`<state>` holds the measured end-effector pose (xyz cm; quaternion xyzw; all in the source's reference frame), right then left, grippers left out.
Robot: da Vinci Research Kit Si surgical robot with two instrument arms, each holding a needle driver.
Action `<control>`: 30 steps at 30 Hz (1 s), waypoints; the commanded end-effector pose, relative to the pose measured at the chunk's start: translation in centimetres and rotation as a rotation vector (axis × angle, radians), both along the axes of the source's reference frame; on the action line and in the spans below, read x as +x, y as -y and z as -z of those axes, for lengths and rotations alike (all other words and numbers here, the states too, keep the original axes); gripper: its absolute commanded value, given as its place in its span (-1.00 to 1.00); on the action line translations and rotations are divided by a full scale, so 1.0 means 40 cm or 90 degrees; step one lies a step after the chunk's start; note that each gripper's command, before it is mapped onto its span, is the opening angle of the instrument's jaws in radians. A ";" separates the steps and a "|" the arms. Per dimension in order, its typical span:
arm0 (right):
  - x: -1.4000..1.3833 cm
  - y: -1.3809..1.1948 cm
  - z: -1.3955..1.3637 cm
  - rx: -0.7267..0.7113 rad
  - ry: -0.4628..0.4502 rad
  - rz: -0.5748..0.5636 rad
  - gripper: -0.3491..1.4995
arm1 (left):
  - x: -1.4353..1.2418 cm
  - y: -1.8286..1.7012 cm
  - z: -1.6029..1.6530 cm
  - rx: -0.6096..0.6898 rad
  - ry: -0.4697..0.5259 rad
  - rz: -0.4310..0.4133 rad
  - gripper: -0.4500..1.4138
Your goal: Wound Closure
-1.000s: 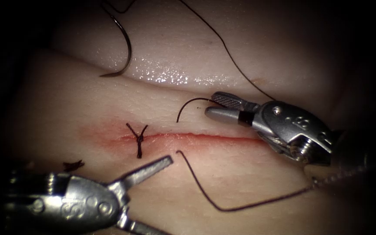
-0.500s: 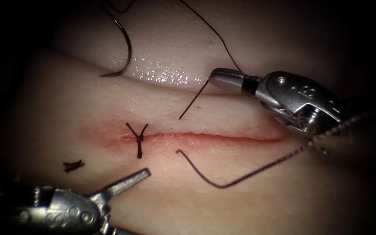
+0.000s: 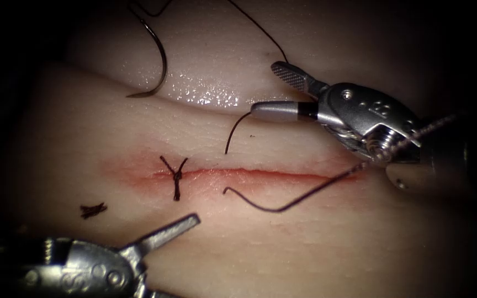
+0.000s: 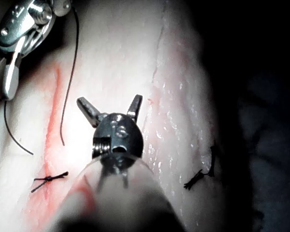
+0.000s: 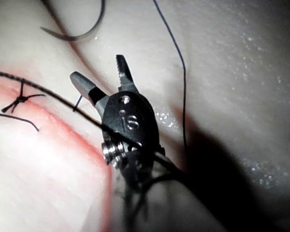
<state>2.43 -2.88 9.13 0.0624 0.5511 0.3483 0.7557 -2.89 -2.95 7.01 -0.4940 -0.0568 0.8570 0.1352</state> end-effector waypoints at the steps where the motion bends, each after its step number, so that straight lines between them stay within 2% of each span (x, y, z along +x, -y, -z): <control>1: -0.0014 0.0006 -0.0012 -0.001 0.000 -0.005 0.98 | -0.0020 0.0009 -0.0004 0.004 0.000 0.001 0.37; 7: -0.0121 0.0032 -0.0009 -0.012 0.021 -0.026 0.98 | -0.0065 -0.0023 0.0047 0.020 -0.004 0.019 0.43; 13: -0.0168 0.0077 -0.0020 -0.021 0.045 -0.032 0.98 | -0.0125 -0.0078 0.0076 -0.002 -0.010 0.052 0.39; 20: -0.0140 0.0095 -0.0030 -0.021 0.053 -0.025 0.98 | -0.0179 -0.0114 0.0095 -0.004 -0.025 0.068 0.39; 30: -0.0082 0.0112 -0.0047 -0.021 0.055 -0.001 0.98 | -0.0203 -0.0122 0.0141 0.004 -0.032 0.077 0.30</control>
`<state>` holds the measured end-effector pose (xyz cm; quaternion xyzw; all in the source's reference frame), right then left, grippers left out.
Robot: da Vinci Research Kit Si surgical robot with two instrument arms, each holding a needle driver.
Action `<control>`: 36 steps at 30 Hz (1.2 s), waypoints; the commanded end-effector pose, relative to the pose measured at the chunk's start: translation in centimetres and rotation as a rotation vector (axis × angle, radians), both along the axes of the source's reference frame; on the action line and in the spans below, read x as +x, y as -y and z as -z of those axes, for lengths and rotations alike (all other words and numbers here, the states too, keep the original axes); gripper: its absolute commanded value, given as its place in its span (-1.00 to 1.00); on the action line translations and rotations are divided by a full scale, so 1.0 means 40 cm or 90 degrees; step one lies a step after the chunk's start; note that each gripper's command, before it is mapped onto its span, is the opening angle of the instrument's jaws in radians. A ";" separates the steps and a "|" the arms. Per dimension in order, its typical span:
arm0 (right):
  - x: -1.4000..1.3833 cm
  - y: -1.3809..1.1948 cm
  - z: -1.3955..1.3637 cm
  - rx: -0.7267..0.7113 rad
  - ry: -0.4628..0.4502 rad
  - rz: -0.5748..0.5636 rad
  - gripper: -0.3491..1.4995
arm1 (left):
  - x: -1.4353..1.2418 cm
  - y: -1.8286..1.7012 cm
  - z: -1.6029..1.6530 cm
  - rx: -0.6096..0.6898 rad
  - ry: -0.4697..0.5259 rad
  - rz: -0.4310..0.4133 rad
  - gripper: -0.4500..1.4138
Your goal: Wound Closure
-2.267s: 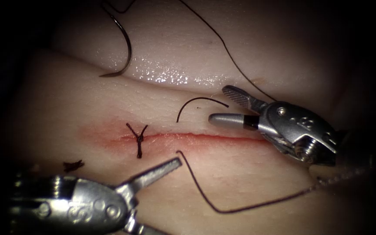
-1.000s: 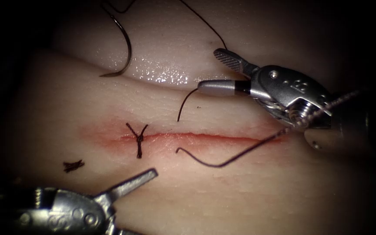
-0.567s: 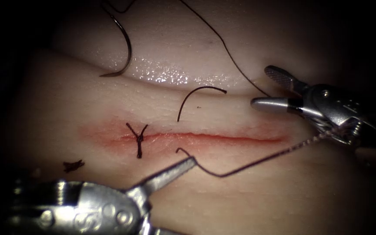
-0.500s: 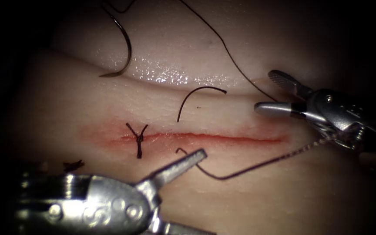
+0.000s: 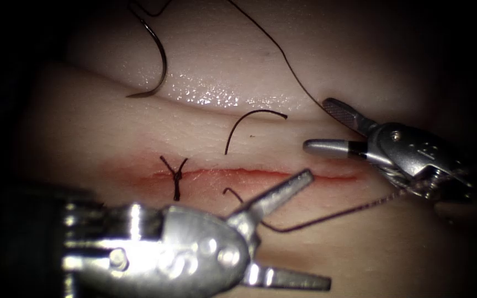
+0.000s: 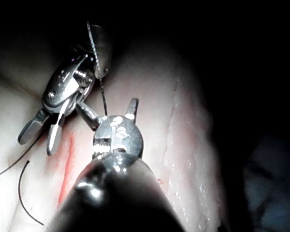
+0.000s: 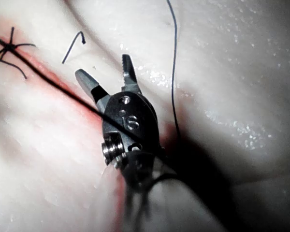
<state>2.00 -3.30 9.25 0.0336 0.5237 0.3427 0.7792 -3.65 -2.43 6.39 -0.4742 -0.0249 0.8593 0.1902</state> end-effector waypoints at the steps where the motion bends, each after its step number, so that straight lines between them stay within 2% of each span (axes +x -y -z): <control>1: 0.0026 0.0010 -0.0020 0.000 0.001 0.002 0.98 | -0.0014 0.0008 -0.0008 0.002 0.000 0.000 0.30; 5: 0.0029 0.0020 -0.0030 0.004 0.000 0.003 0.96 | -0.0014 -0.0001 0.0011 0.003 0.001 0.011 0.30; 8: 0.0029 0.0030 -0.0035 0.007 0.002 0.007 0.96 | -0.0011 -0.0012 0.0020 0.000 -0.007 0.030 0.19; 10: 0.0029 0.0034 -0.0037 0.006 0.001 0.008 0.94 | -0.0009 -0.0016 0.0021 0.002 -0.024 0.039 -0.06; 11: 0.0029 0.0035 -0.0037 0.009 0.000 0.006 0.94 | -0.0008 -0.0016 0.0020 0.002 -0.031 0.043 -0.28; 13: 0.0029 0.0037 -0.0036 0.009 -0.002 0.008 0.94 | -0.0008 -0.0014 0.0015 -0.001 -0.042 0.047 -0.93; 14: 0.0029 0.0038 -0.0035 0.009 -0.002 0.008 0.94 | -0.0007 -0.0012 0.0012 -0.004 -0.046 0.047 -1.00; 18: 0.0031 0.0050 -0.0027 0.012 -0.004 0.007 0.91 | 0.0012 -0.0012 0.0000 -0.016 -0.049 0.028 -1.00; 22: 0.0024 0.0075 -0.0008 0.012 -0.020 0.022 0.89 | 0.0059 -0.0005 0.0000 -0.014 -0.015 0.005 -1.00; 27: 0.0027 0.0146 0.0038 0.013 -0.108 0.099 0.74 | 0.0155 0.0005 -0.0006 -0.058 0.077 -0.022 -1.00; 30: 0.0057 0.0190 0.0070 -0.013 -0.141 0.144 0.74 | 0.0197 0.0007 -0.0018 -0.089 0.130 -0.045 -1.00; 36: 0.0163 0.0231 0.0127 -0.105 -0.158 0.228 0.74 | 0.0228 0.0036 -0.0046 -0.129 0.174 -0.092 -1.00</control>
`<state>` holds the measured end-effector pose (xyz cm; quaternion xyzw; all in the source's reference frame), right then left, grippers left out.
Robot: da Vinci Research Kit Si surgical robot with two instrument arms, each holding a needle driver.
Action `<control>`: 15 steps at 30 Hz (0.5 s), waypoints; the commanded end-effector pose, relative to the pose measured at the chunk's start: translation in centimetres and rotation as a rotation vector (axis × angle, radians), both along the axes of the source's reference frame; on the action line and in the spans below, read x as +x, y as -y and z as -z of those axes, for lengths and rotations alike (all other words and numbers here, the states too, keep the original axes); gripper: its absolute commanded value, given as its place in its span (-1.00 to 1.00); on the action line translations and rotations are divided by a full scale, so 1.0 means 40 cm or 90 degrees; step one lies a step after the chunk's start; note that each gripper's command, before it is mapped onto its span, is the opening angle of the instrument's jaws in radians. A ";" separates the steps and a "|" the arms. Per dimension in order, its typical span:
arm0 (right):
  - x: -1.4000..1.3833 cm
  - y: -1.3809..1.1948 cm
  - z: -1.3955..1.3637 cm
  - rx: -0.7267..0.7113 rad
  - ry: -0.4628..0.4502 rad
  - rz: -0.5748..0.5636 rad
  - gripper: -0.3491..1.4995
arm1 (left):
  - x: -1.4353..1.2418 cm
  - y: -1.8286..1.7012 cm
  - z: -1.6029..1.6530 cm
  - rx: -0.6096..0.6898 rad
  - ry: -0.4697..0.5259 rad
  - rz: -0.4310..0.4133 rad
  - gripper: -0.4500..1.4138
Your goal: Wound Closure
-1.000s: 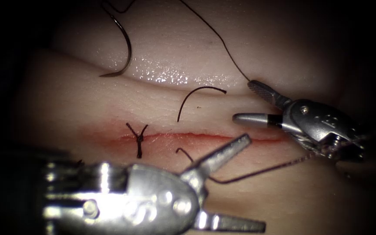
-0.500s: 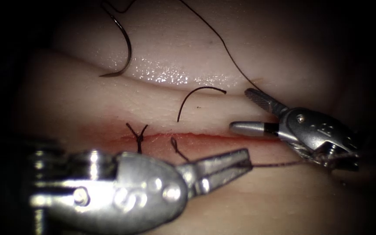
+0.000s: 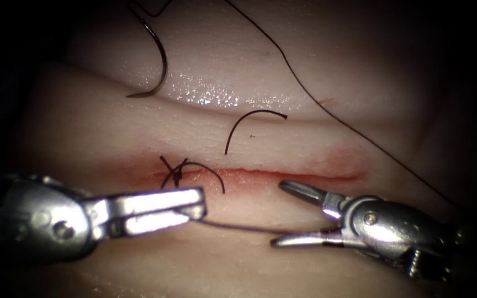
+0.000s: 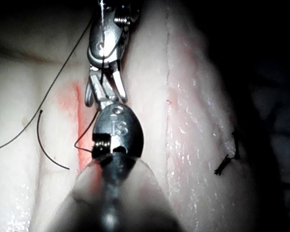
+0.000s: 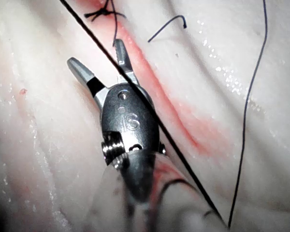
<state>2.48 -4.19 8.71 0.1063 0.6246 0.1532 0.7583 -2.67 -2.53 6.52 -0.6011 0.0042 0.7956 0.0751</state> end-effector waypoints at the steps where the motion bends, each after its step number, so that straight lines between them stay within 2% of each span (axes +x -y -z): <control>1: 0.0070 0.0010 -0.0002 -0.027 -0.007 0.020 0.74 | -0.0015 0.0017 -0.0019 -0.005 0.002 -0.009 -1.00; 4: 0.0130 0.0002 0.0012 -0.072 -0.021 0.040 0.74 | -0.0018 0.0034 -0.0030 -0.018 0.003 -0.034 -1.00; 7: 0.0171 -0.0024 0.0031 -0.124 -0.007 0.031 0.76 | -0.0022 0.0045 -0.0037 -0.024 0.009 -0.052 -1.00; 15: 0.0215 -0.0082 0.0099 -0.203 0.003 0.008 0.76 | -0.0021 0.0033 -0.0059 -0.028 0.008 -0.064 -1.00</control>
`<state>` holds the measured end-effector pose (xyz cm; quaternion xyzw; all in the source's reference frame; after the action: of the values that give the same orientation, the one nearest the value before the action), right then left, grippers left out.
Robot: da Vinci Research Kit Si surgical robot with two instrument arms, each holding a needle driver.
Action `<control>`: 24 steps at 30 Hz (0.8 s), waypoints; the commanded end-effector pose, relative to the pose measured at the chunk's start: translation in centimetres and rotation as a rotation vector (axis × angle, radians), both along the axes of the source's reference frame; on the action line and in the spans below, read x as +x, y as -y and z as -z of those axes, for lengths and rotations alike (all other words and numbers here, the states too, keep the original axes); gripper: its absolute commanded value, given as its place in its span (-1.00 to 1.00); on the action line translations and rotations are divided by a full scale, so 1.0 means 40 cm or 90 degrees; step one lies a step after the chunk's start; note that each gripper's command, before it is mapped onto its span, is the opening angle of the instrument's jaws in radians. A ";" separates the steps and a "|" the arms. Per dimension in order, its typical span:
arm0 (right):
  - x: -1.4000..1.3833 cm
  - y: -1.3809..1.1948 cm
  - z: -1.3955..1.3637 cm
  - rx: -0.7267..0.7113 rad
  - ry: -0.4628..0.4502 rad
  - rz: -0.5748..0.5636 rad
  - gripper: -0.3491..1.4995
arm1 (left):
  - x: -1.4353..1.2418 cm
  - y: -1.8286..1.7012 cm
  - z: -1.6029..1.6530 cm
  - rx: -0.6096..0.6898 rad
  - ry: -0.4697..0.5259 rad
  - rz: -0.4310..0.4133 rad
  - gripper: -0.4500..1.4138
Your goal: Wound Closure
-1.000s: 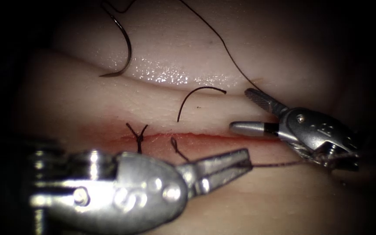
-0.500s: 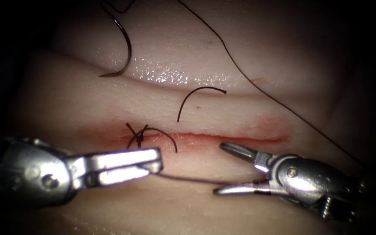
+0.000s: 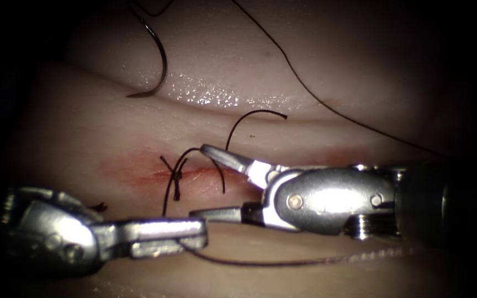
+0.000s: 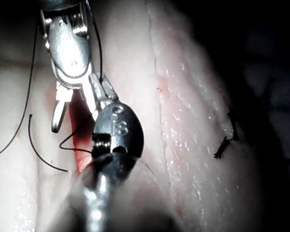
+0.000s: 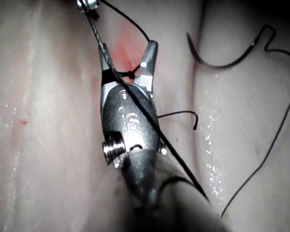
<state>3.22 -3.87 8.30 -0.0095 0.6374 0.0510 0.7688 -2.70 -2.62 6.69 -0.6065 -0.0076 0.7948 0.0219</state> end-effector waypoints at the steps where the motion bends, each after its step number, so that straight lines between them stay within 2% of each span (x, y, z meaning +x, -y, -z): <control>1: 0.0034 -0.0004 0.0003 -0.015 0.000 0.001 0.74 | -0.0016 0.0007 -0.0018 0.001 0.001 -0.001 -1.00; 5: 0.0060 0.0000 0.0021 -0.047 0.005 0.001 0.74 | -0.0028 -0.0001 -0.0027 0.001 0.002 0.000 -1.00; 10: 0.0088 0.0001 0.0007 -0.074 0.014 0.013 0.74 | -0.0042 0.0002 -0.0023 0.000 0.006 -0.001 -1.00; 14: 0.0094 0.0001 0.0002 -0.089 0.006 0.021 0.67 | -0.0039 0.0005 -0.0020 -0.001 0.008 -0.003 -1.00; 16: 0.0094 0.0003 0.0005 -0.088 -0.003 0.027 0.54 | -0.0035 0.0004 -0.0021 -0.001 0.009 -0.004 -1.00; 17: 0.0092 0.0005 0.0007 -0.092 -0.007 0.031 0.31 | -0.0034 0.0004 -0.0021 -0.001 0.009 -0.004 -1.00; 18: 0.0088 0.0007 0.0009 -0.096 -0.009 0.036 -0.07 | -0.0033 0.0004 -0.0022 -0.005 0.008 -0.005 -1.00; 19: 0.0083 0.0009 0.0010 -0.096 -0.013 0.039 -0.60 | -0.0032 0.0004 -0.0022 -0.005 0.008 -0.005 -1.00; 20: 0.0074 0.0011 0.0012 -0.103 -0.015 0.047 -1.00 | -0.0031 0.0004 -0.0022 -0.005 0.007 -0.004 -1.00; 24: 0.0053 0.0003 0.0002 -0.102 -0.010 0.048 -1.00 | -0.0032 0.0002 -0.0022 0.001 -0.008 0.007 -1.00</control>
<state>3.36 -3.87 8.23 -0.0467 0.6440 -0.0300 0.7630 -2.78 -2.57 6.72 -0.5983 -0.0036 0.8006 0.0328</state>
